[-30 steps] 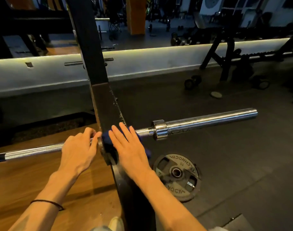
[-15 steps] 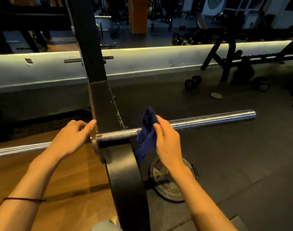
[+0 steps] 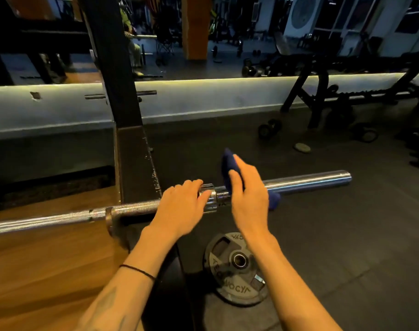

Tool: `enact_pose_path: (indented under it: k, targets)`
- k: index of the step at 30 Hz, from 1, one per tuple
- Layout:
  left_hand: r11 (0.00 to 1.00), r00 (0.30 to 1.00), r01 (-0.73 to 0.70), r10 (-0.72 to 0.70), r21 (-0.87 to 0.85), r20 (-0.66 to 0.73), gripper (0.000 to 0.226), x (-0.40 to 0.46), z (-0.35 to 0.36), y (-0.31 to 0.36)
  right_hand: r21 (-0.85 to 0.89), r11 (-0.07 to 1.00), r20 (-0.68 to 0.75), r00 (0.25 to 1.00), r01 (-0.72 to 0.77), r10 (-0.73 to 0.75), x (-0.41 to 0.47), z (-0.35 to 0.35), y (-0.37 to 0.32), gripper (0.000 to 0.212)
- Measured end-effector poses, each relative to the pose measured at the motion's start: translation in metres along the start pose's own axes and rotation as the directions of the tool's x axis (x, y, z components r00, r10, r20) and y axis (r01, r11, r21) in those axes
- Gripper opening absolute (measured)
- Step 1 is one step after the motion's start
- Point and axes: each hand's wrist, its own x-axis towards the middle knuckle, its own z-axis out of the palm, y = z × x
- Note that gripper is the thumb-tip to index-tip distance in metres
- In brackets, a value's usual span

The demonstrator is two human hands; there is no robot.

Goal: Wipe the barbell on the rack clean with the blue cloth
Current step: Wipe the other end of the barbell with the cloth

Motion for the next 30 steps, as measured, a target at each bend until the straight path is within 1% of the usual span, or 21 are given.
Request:
enact_pose_path:
  k: [1, 2, 4, 5, 7, 8, 10, 12, 14, 15, 16, 17, 19, 20, 21, 22, 24, 26, 27, 28, 30]
  targets:
    - [0.999, 0.999, -0.038, 0.038, -0.006, -0.010, 0.052, -0.005, 0.005, -0.006, -0.067, 0.995, 0.092, 0.993, 0.078, -0.071, -0.010, 0.015, 0.004, 0.038]
    - [0.996, 0.996, -0.089, 0.089, 0.003, -0.016, 0.052, -0.009, 0.007, -0.011, -0.178, 0.969, 0.172, 0.975, 0.173, -0.142, -0.021, 0.026, 0.009, 0.041]
    - [0.980, 0.979, -0.200, 0.200, 0.014, -0.039, 0.050, -0.016, 0.008, -0.019, -0.352, 0.868, 0.304, 0.920, 0.349, -0.247, -0.038, 0.026, 0.029, 0.047]
    - [0.973, 0.972, -0.230, 0.230, -0.004, -0.046, 0.056, -0.019, 0.008, -0.022, -0.384, 0.825, 0.351, 0.892, 0.414, -0.284, -0.043, 0.017, 0.040, 0.050]
    - [0.971, 0.971, -0.234, 0.231, -0.054, -0.065, 0.065, -0.022, 0.006, -0.023, -0.435, 0.748, 0.398, 0.853, 0.500, -0.338, -0.046, -0.009, 0.063, 0.055]
    - [0.971, 0.972, -0.230, 0.225, -0.067, -0.074, 0.065, -0.021, 0.007, -0.022, -0.462, 0.735, 0.391, 0.858, 0.497, -0.334, -0.046, -0.020, 0.072, 0.056]
    - [0.976, 0.976, -0.205, 0.198, -0.070, -0.089, 0.063, -0.020, 0.007, -0.019, -0.512, 0.754, 0.317, 0.906, 0.411, -0.279, -0.046, -0.028, 0.080, 0.054]
    - [0.980, 0.979, -0.184, 0.176, -0.070, -0.103, 0.062, -0.019, 0.010, -0.017, -0.522, 0.815, 0.199, 0.965, 0.252, -0.171, -0.050, -0.009, 0.067, 0.053]
    - [0.985, 0.983, -0.151, 0.141, -0.083, -0.117, 0.059, -0.019, 0.013, -0.015, -0.444, 0.889, 0.122, 0.990, 0.114, -0.066, -0.057, 0.019, 0.043, 0.053]
    - [0.988, 0.987, -0.122, 0.111, -0.091, -0.120, 0.057, -0.018, 0.013, -0.013, -0.404, 0.909, 0.130, 0.990, 0.103, -0.055, -0.059, 0.028, 0.034, 0.054]
    - [0.993, 0.990, -0.082, 0.071, -0.085, -0.122, 0.054, -0.016, 0.012, -0.012, -0.380, 0.915, 0.172, 0.982, 0.135, -0.074, -0.058, 0.032, 0.029, 0.055]
    - [0.998, 0.992, -0.044, 0.038, -0.044, -0.124, 0.049, -0.012, 0.013, -0.010, -0.382, 0.901, 0.235, 0.965, 0.205, -0.120, -0.054, 0.029, 0.030, 0.056]
    - [0.996, 0.992, -0.005, 0.016, 0.092, -0.122, 0.044, -0.007, 0.010, -0.006, -0.436, 0.808, 0.361, 0.899, 0.396, -0.246, -0.038, 0.008, 0.050, 0.054]
    - [0.991, 0.992, 0.005, 0.012, 0.134, -0.125, 0.043, -0.005, 0.010, -0.005, -0.476, 0.751, 0.394, 0.875, 0.457, -0.283, -0.030, -0.004, 0.061, 0.053]
    - [0.990, 0.989, 0.001, 0.020, 0.141, -0.146, 0.041, -0.003, 0.010, -0.004, -0.511, 0.727, 0.384, 0.878, 0.458, -0.284, -0.023, -0.017, 0.072, 0.052]
    - [0.995, 0.985, -0.004, 0.021, 0.097, -0.174, 0.036, -0.004, 0.010, -0.004, -0.537, 0.742, 0.336, 0.909, 0.401, -0.249, -0.018, -0.027, 0.080, 0.051]
    - [0.999, 0.981, 0.021, -0.028, -0.036, -0.191, 0.031, -0.007, 0.012, -0.002, -0.528, 0.820, 0.189, 0.972, 0.222, -0.141, -0.021, -0.030, 0.081, 0.051]
    - [0.994, 0.980, -0.002, -0.020, -0.113, -0.195, 0.037, -0.011, 0.016, -0.005, -0.448, 0.890, 0.083, 0.995, 0.090, -0.059, -0.034, -0.007, 0.063, 0.053]
    - [0.993, 0.979, -0.040, 0.016, -0.115, -0.202, 0.044, -0.013, 0.018, -0.006, -0.385, 0.920, 0.085, 0.995, 0.076, -0.047, -0.042, 0.006, 0.051, 0.054]
    - [0.991, 0.978, -0.082, 0.059, -0.109, -0.200, 0.052, -0.015, 0.019, -0.008, -0.319, 0.942, 0.122, 0.990, 0.102, -0.066, -0.051, 0.016, 0.040, 0.056]
    - [0.982, 0.977, -0.146, 0.124, -0.117, -0.174, 0.063, -0.015, 0.019, -0.015, -0.246, 0.949, 0.252, 0.958, 0.198, -0.134, -0.062, 0.022, 0.031, 0.059]
